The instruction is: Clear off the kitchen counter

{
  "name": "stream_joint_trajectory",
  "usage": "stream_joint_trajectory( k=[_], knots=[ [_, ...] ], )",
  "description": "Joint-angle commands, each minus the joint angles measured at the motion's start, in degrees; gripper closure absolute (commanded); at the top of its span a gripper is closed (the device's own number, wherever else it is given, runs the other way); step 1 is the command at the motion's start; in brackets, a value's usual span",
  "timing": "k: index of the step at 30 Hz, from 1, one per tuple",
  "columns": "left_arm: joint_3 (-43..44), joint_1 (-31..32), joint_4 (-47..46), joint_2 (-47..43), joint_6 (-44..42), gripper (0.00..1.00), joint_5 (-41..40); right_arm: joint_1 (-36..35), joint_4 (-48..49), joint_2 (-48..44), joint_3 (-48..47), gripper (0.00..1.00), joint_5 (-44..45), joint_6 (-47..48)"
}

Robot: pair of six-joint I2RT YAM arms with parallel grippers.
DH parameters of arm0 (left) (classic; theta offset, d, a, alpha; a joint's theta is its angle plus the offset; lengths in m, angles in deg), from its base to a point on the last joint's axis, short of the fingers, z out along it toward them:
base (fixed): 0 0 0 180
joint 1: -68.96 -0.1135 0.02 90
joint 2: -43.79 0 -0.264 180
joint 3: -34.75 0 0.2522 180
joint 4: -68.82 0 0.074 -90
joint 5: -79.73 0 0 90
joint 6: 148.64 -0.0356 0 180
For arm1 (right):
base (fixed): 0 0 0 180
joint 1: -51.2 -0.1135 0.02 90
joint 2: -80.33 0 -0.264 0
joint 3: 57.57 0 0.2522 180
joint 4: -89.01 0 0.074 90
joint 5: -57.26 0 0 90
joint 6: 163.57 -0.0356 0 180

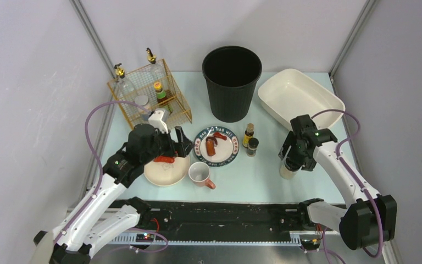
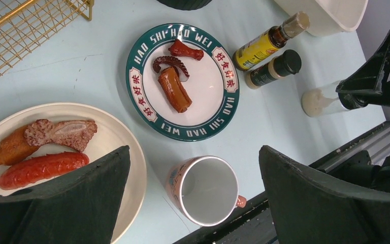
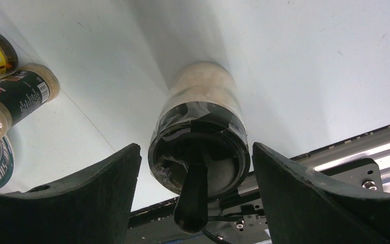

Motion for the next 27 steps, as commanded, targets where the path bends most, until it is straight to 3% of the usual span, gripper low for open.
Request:
stream_joint_trajectory(
  k=[1, 4, 9, 13, 20, 27],
  knots=[
    [-0.2, -0.1, -0.5, 0.0, -0.2, 0.0, -0.7, 0.4, 2.0, -0.5, 0.2, 0.18, 0.1, 1.2],
    [-0.1, -0.1, -0.5, 0.4, -0.2, 0.0, -1.0, 0.4, 2.1, -1.2, 0.5, 0.25, -0.8, 1.6],
    [0.0, -0.3, -0.5, 1.3, 0.2, 0.0, -0.7, -1.3, 2.3, -1.9, 1.2, 0.57, -3.6, 2.9],
    [0.0, -0.4, -0.5, 1.3, 0.1, 0.0, -0.3, -6.9, 2.1, -1.9, 1.3, 0.74, -4.3, 1.7],
    [-0.1, -0.4, -0.6, 0.9, -1.4, 0.0, 1.8, -20.6, 5.3, 1.2, -0.2, 0.77, -5.3, -4.9],
    [-0.7, -0.4, -0.7, -0.3, 0.5, 0.0, 1.7, -33.4, 7.3, 11.5, -8.3, 0.75, -3.2, -6.3]
  ],
)
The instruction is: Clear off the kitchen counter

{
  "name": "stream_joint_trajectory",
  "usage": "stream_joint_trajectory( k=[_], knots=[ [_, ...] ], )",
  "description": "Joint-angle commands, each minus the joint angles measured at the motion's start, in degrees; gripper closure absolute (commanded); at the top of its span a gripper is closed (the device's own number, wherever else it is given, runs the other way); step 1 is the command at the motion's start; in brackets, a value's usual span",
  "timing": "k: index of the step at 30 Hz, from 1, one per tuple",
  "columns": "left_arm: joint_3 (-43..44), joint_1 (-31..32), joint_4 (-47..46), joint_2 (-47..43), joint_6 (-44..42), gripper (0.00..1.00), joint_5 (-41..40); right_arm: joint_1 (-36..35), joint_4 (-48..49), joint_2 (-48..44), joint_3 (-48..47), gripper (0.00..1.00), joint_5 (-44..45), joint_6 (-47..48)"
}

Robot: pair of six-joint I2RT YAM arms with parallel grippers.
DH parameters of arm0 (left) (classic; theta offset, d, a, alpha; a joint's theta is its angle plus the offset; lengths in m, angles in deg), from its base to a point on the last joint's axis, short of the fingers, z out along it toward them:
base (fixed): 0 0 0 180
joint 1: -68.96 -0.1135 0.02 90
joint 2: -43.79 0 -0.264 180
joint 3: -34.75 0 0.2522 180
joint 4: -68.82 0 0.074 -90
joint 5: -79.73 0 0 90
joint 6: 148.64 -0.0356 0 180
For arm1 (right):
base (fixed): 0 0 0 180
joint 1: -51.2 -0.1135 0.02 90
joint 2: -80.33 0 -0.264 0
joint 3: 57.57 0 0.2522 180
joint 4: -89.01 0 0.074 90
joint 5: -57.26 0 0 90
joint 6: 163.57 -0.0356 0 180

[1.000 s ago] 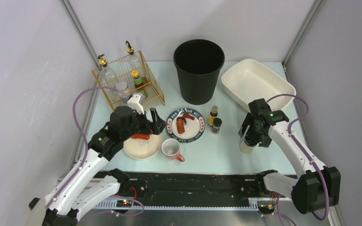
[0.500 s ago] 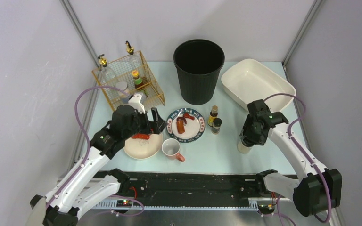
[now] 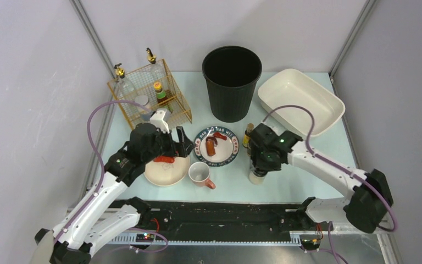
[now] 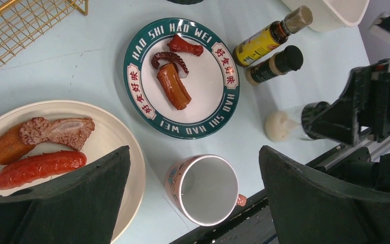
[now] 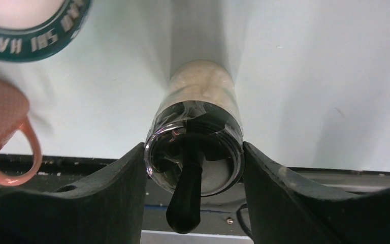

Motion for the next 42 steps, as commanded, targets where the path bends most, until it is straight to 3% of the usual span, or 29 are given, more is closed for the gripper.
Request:
stream_joint_trajectory(
  k=[1, 7, 14, 18, 26, 30, 34, 42],
  knots=[
    [-0.9, -0.2, -0.8, -2.3, 0.8, 0.0, 0.6, -6.9, 3.8, 6.3, -6.3, 0.75, -1.3, -3.1],
    [-1.5, -0.2, -0.3, -5.6, 2.2, 0.0, -1.5, -13.2, 6.2, 15.5, -13.7, 0.69, -2.3, -1.3],
    [0.5, -0.2, 2.5, -4.8, 2.4, 0.0, 2.1, -15.3, 6.0, 17.7, -18.6, 0.3, -1.7, 0.9],
    [1.9, -0.2, 3.4, -4.1, 2.6, 0.0, 2.4, -15.2, 5.7, 15.2, -19.4, 0.17, -0.8, 2.0],
    [5.9, 0.0, 4.9, -1.5, 2.3, 0.0, 4.8, -15.2, 2.5, 9.9, -19.8, 0.12, 1.1, 2.9],
    [8.6, 1.9, 5.3, 1.5, 1.1, 0.0, 6.4, -15.2, -1.5, 4.5, -19.7, 0.11, 6.0, 2.8],
    [12.9, 7.8, 7.6, 6.7, -0.5, 0.0, 3.3, -14.5, -6.6, 0.0, -19.5, 0.11, 12.1, 2.7],
    [22.0, 19.4, 11.4, 17.5, -1.0, 0.0, -4.6, -9.6, -13.1, -11.7, -14.7, 0.11, 15.7, 1.0]
  ],
)
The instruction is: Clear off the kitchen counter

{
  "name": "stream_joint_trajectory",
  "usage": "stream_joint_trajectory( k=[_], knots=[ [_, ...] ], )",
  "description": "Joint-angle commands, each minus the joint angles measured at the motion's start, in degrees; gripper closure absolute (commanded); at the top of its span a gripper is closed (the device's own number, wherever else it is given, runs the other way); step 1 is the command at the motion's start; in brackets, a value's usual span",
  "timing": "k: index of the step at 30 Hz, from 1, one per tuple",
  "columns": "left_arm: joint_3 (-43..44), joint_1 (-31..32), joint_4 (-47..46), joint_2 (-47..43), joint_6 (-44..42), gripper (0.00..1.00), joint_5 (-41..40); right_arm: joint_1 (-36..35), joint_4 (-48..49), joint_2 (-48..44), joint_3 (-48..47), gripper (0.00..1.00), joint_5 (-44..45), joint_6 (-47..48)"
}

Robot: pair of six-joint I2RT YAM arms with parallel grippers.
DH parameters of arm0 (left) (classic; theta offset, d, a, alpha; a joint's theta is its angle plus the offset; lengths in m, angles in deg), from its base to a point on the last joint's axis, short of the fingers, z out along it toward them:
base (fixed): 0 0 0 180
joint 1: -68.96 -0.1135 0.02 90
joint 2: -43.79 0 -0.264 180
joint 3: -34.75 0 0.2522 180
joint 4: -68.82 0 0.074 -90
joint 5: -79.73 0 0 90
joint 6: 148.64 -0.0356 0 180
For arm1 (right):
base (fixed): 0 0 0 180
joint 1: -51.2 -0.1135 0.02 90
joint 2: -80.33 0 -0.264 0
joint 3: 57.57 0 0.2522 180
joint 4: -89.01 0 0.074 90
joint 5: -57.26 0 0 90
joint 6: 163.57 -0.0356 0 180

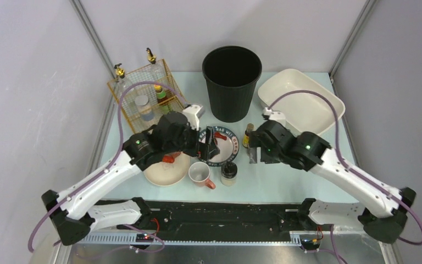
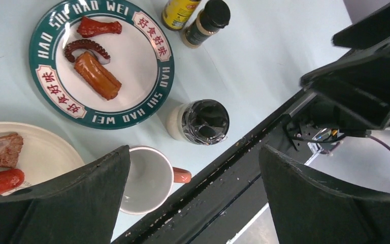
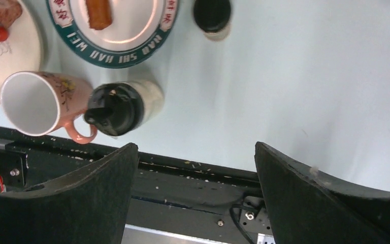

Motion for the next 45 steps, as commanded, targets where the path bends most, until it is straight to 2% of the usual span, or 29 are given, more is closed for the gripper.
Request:
stream_joint_trajectory(
  k=[1, 8, 12, 19, 38, 45],
  knots=[
    [5.1, 4.6, 2.7, 4.5, -1.3, 0.0, -5.1, 4.3, -5.1, -8.8, 3.8, 0.11, 3.8, -1.0],
    [11.6, 11.8, 7.4, 14.1, -1.6, 0.0, -8.0, 14.7, -3.4, -19.4, 11.3, 0.12, -4.8, 1.7],
    [15.0, 15.1, 9.9, 20.4, -1.4, 0.0, -10.4, 15.5, -3.4, -20.2, 12.8, 0.12, -6.0, 2.0],
    [17.7, 17.8, 12.1, 24.8, -0.3, 0.06, -11.4, 15.6, -2.4, -20.7, 14.4, 0.13, -7.8, 2.2],
    [19.4, 18.9, 12.5, 33.2, -0.5, 0.43, -15.2, 15.6, -3.0, -22.2, 14.6, 0.13, -8.7, 2.3],
    [20.7, 18.9, 12.5, 34.3, -0.6, 0.53, -15.9, 15.6, -3.2, -22.8, 15.3, 0.13, -8.6, 2.1]
  ],
)
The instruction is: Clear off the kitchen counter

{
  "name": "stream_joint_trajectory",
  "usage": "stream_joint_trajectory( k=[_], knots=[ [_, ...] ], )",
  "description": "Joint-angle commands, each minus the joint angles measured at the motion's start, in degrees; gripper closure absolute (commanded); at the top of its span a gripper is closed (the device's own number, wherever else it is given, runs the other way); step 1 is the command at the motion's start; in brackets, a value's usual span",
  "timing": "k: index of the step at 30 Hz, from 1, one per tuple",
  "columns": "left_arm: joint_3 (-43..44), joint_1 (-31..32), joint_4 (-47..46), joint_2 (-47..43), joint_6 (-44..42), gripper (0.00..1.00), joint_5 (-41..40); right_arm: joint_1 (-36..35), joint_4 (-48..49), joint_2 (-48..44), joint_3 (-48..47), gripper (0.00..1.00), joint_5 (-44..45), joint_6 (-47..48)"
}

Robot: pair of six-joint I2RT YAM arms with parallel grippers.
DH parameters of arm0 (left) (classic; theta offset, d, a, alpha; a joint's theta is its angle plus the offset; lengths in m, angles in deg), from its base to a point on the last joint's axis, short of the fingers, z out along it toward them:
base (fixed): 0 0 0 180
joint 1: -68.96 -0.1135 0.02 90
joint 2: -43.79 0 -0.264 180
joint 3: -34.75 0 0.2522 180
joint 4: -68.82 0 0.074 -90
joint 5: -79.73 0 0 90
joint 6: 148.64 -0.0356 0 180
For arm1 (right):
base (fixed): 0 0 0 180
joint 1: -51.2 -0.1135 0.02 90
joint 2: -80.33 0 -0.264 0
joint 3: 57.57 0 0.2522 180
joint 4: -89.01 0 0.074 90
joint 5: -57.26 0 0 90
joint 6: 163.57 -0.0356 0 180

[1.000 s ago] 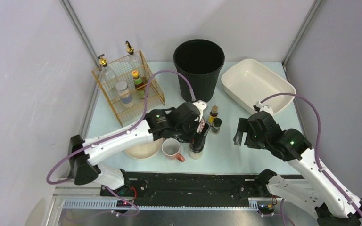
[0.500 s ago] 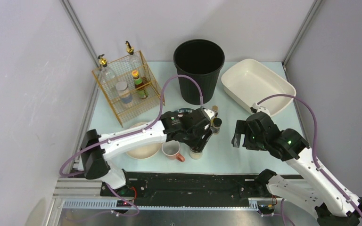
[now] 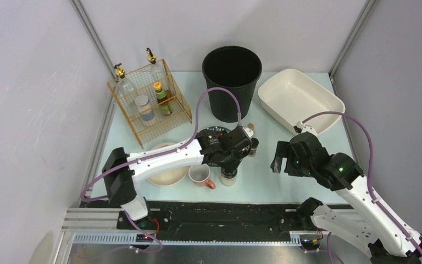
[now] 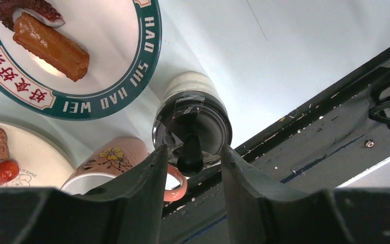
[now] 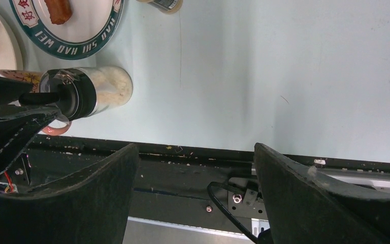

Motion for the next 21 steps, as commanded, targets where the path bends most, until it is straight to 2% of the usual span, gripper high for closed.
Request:
stream_joint_trajectory(
  k=[1, 5, 11, 13, 14, 16, 21],
  knots=[
    [2.8, 0.3, -0.2, 0.3, -0.3, 0.56, -1.5, 0.2, -0.1, -0.8, 0.7, 0.13, -0.1, 0.3],
    [2.7, 0.3, -0.3, 0.4, -0.3, 0.67, -1.5, 0.2, -0.1, -1.0, 0.8, 0.13, -0.3, 0.1],
    [1.8, 0.2, -0.2, -0.4, -0.3, 0.74, -2.2, 0.2, 0.2, -1.2, 1.5, 0.13, -0.7, -0.1],
    [1.5, 0.3, -0.2, -0.6, -0.4, 0.83, -2.3, 0.2, 0.4, -1.2, 1.6, 0.13, -1.1, -0.3],
    [1.2, 0.3, -0.2, -0.6, -0.4, 0.91, -2.3, 0.2, 0.5, -1.2, 1.7, 0.13, -1.1, -0.3],
    [0.8, 0.3, -0.2, -0.8, -0.5, 0.99, -2.9, 0.2, 0.6, -1.2, 1.7, 0.13, -1.3, -0.4],
    [0.6, 0.3, -0.1, -3.7, -0.9, 1.0, -5.4, 0.2, 0.6, -1.4, 1.7, 0.13, -1.3, -0.5]
  ],
)
